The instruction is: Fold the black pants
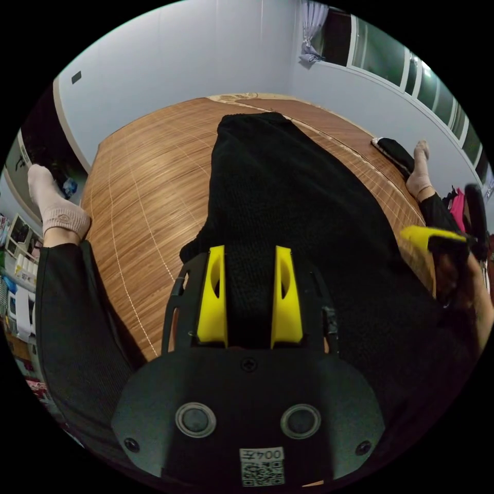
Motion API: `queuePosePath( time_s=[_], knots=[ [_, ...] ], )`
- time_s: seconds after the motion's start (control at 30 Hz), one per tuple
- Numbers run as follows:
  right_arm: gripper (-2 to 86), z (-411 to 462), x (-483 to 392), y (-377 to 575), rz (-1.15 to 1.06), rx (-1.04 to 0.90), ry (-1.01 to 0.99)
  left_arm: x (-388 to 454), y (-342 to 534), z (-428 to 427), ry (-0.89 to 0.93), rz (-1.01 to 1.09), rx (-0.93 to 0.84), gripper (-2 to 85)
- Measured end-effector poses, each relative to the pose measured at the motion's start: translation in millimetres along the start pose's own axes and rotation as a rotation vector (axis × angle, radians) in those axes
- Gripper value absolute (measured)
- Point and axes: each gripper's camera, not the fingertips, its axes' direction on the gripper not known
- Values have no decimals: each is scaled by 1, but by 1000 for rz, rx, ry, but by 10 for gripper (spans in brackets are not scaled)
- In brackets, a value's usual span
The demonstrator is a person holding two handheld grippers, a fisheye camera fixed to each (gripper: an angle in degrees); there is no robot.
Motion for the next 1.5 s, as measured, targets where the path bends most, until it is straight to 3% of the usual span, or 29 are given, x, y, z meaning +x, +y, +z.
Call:
queuePosePath(
  time_s=[0.3,0.53,0.77,0.93,1.0,1.2,1.3,1.5],
  knots=[
    [89,3,108,-186,143,101,-138,-2,3,11,15,3,22,134],
    [109,58,133,-275,98,111,-9,-10,2,20,45,-20,36,130],
    [37,86,106,-302,24,68,57,-15,-2,29,35,-28,38,126],
    [6,84,-6,-307,-360,115,349,-20,-7,35,48,-18,49,134],
    [2,75,-23,-306,-414,181,463,-23,-8,37,56,-22,52,136],
    [8,102,74,-332,-50,-13,442,-27,-17,47,45,-5,48,140],
    [23,125,80,-328,-75,-55,479,-30,-22,52,34,0,45,141],
    [63,113,58,-316,-54,36,506,-39,-32,62,23,6,42,141]
  ],
)
